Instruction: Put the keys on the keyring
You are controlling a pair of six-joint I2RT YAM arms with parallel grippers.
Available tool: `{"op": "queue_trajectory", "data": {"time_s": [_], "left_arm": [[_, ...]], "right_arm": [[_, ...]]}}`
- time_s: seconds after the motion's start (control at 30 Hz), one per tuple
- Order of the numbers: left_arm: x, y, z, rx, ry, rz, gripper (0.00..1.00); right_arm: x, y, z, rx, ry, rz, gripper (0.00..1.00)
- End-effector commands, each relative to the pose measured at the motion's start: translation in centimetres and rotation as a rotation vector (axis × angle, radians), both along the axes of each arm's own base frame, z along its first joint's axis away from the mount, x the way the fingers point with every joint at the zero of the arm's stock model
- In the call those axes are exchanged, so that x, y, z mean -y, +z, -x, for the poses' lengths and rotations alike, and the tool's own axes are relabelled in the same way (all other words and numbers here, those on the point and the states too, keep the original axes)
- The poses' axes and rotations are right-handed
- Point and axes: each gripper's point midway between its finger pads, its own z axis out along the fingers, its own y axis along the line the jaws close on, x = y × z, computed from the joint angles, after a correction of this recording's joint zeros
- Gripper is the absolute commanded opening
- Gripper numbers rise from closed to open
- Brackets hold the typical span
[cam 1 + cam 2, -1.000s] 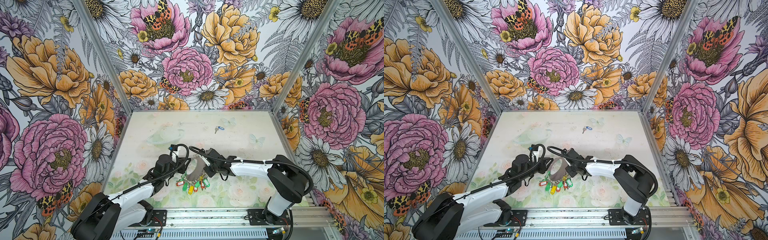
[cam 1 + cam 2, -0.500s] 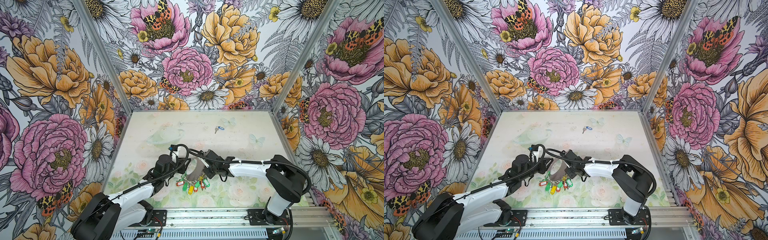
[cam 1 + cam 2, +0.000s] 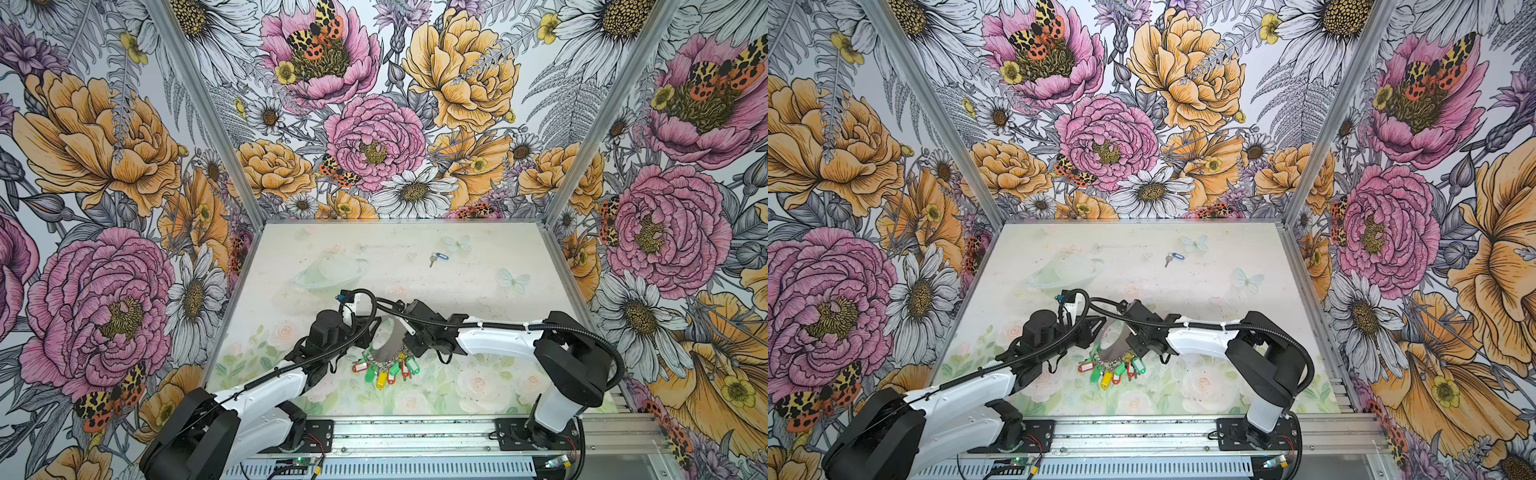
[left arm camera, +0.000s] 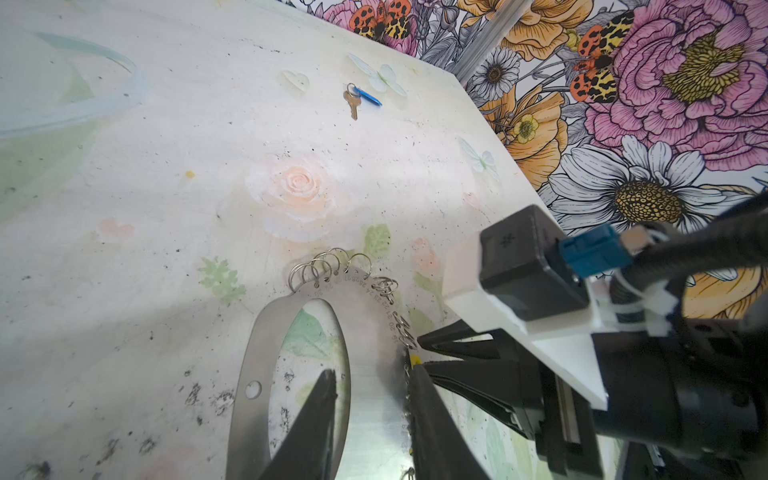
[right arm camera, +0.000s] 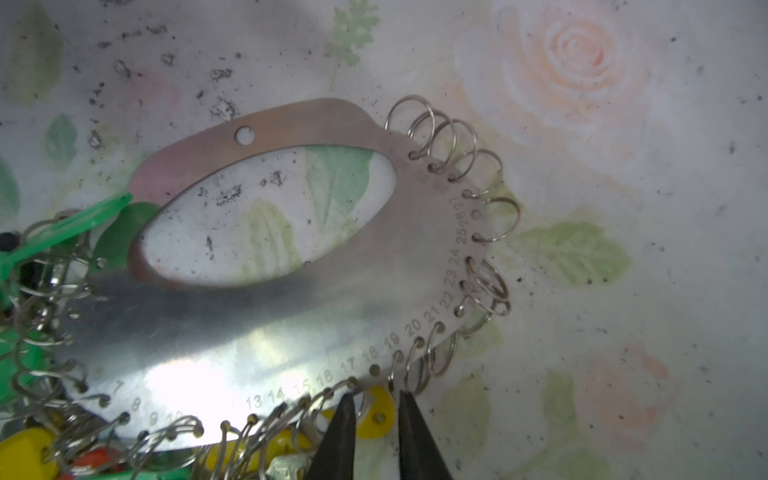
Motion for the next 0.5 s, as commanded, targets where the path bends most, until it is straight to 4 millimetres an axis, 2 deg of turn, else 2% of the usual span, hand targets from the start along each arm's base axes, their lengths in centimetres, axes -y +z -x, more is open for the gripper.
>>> {"op": "queue_trajectory", "data": {"time_s": [0.0, 0.47], "left_arm": [[-0.8, -0.3, -0.1, 0.018, 0.021, -0.025, 0.32], [-0.8, -0.1, -0.3, 0.021, 0.022, -0.026, 0.33]], "right_arm": [[-0.6, 2.4, -0.7, 0.053, -0.029, -0.042, 0.22], [-0.3, 0.2, -0.7, 0.033, -0.018, 0.018, 0.19]]}}
